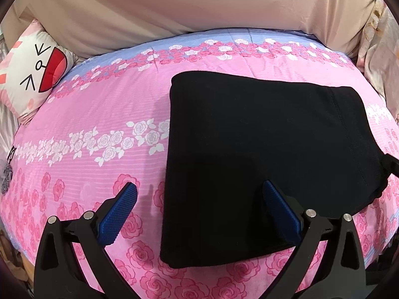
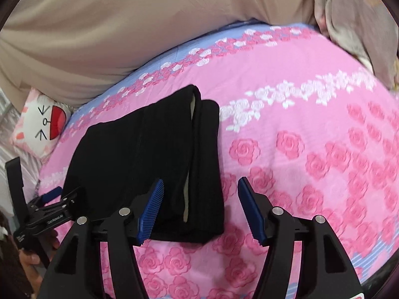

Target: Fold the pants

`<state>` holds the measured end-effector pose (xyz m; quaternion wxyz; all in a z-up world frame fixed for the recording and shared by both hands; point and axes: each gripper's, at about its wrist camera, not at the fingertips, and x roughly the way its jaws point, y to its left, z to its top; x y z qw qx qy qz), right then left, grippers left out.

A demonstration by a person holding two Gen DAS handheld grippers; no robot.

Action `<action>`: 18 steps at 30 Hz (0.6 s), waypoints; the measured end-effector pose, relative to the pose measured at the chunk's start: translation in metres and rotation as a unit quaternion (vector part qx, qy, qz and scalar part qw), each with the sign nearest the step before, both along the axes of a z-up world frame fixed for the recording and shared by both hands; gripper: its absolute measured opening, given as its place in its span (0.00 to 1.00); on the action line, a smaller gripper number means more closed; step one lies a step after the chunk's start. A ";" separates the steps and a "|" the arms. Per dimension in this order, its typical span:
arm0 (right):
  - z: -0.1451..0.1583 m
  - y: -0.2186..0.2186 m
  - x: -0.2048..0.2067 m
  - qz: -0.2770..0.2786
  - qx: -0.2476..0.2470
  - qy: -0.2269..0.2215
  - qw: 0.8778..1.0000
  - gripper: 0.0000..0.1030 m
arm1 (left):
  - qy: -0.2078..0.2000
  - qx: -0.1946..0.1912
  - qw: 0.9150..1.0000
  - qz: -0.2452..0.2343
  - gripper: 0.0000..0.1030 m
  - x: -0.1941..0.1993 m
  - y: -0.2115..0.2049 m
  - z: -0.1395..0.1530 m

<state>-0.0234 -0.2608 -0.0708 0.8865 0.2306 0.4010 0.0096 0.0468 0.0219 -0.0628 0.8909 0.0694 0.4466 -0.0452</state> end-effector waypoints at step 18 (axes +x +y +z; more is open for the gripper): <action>0.006 0.022 0.001 0.018 -0.011 -0.017 1.000 0.68 | 0.003 -0.015 1.000 0.003 0.95 -0.003 -0.004 0.006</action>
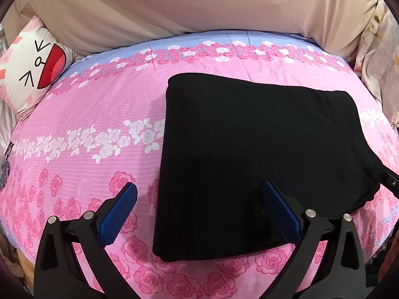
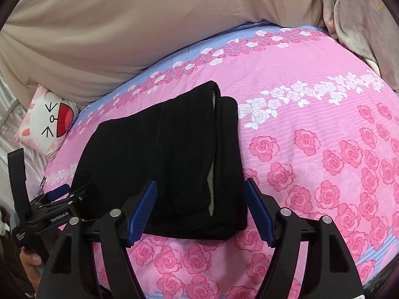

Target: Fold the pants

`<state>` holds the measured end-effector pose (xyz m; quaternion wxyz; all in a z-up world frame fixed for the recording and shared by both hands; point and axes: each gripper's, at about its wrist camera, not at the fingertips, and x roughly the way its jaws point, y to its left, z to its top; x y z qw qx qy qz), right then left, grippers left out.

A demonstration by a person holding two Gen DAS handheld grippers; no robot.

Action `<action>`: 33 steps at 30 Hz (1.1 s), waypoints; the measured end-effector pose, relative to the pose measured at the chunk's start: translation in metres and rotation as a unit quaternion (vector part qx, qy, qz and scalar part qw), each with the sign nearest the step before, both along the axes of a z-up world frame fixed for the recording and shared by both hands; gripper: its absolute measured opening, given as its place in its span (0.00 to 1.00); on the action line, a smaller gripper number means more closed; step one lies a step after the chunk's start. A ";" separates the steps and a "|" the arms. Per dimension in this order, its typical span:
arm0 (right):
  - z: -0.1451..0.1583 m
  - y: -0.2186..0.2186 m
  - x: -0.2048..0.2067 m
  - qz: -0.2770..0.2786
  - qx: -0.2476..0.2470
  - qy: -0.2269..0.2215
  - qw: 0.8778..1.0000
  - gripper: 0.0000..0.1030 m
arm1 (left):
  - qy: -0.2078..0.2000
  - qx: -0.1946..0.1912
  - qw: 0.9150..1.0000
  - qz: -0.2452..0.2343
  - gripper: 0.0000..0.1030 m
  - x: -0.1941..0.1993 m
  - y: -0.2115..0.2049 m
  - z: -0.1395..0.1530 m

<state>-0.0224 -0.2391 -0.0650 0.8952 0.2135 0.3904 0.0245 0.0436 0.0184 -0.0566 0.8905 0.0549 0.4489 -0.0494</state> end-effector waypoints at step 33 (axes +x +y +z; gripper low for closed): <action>-0.027 -0.005 0.007 -0.007 0.030 0.037 0.999 0.73 | 0.014 0.000 1.000 0.010 0.96 0.004 -0.001 -0.012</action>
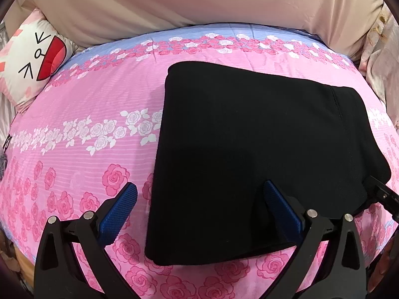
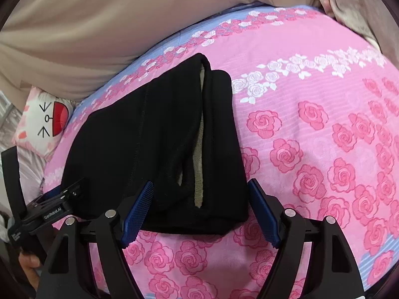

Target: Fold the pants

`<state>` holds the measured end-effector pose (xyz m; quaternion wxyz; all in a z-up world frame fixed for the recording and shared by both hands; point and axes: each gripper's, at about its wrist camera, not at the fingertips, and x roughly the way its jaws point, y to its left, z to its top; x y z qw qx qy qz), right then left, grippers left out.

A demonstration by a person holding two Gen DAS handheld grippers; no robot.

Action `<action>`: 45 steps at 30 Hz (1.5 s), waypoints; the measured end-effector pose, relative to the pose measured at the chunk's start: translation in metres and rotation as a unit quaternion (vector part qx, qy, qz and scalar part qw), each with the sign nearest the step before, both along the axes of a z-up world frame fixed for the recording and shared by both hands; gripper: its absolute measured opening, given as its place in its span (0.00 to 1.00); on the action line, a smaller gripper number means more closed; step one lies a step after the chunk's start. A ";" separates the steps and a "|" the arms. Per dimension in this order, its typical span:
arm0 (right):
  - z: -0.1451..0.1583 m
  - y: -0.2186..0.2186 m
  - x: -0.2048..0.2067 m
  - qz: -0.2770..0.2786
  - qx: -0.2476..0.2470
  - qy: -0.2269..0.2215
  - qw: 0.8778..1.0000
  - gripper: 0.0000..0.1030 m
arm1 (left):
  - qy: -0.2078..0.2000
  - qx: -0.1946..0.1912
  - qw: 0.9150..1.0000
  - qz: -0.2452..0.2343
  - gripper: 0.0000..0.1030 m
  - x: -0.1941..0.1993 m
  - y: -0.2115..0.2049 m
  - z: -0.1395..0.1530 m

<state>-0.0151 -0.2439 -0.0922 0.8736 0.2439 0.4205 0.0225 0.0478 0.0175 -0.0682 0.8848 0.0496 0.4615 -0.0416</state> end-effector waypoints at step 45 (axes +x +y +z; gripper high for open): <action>0.080 0.014 -0.031 0.037 0.055 -0.134 0.989 0.31 | -0.039 -0.176 0.981 -0.071 0.29 -0.014 0.018 0.059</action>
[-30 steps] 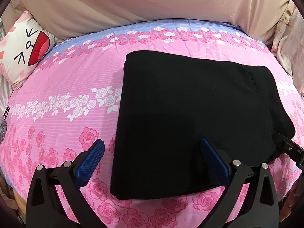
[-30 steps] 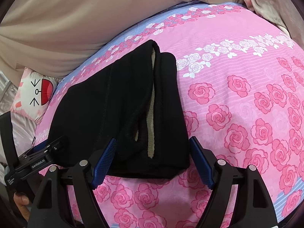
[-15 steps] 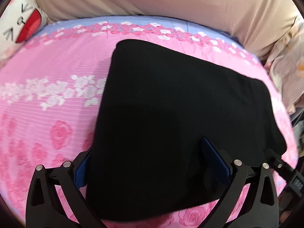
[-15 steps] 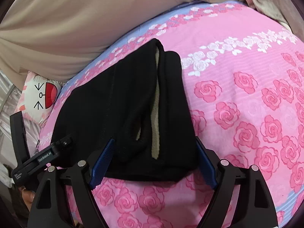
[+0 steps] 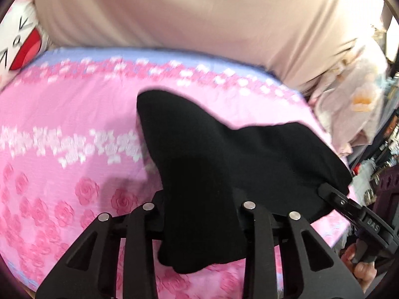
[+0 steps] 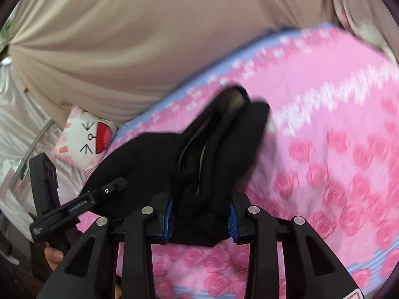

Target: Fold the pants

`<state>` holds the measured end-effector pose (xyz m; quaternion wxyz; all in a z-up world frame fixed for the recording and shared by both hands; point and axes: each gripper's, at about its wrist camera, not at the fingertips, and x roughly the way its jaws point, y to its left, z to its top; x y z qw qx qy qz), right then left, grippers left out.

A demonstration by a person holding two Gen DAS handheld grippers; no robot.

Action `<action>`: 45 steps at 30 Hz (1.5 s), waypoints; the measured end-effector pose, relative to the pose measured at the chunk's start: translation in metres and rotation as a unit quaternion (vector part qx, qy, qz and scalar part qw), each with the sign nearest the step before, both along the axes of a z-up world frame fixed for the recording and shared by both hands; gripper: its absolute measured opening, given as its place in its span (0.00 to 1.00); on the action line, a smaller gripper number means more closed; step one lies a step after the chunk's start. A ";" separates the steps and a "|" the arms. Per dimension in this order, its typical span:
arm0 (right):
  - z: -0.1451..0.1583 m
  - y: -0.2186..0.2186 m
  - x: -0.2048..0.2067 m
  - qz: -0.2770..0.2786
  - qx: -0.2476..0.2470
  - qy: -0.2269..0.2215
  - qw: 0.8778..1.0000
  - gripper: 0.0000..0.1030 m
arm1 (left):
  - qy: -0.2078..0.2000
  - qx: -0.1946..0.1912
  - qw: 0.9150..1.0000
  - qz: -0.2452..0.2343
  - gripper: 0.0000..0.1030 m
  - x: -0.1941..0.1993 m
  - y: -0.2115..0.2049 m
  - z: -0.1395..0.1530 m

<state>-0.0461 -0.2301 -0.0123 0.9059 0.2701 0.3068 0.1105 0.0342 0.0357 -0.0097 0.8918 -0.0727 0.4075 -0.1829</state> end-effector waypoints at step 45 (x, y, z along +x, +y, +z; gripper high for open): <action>-0.011 -0.025 0.327 0.011 -0.154 0.024 0.988 0.06 | -0.041 0.213 0.971 0.103 0.86 0.292 -0.033 -0.059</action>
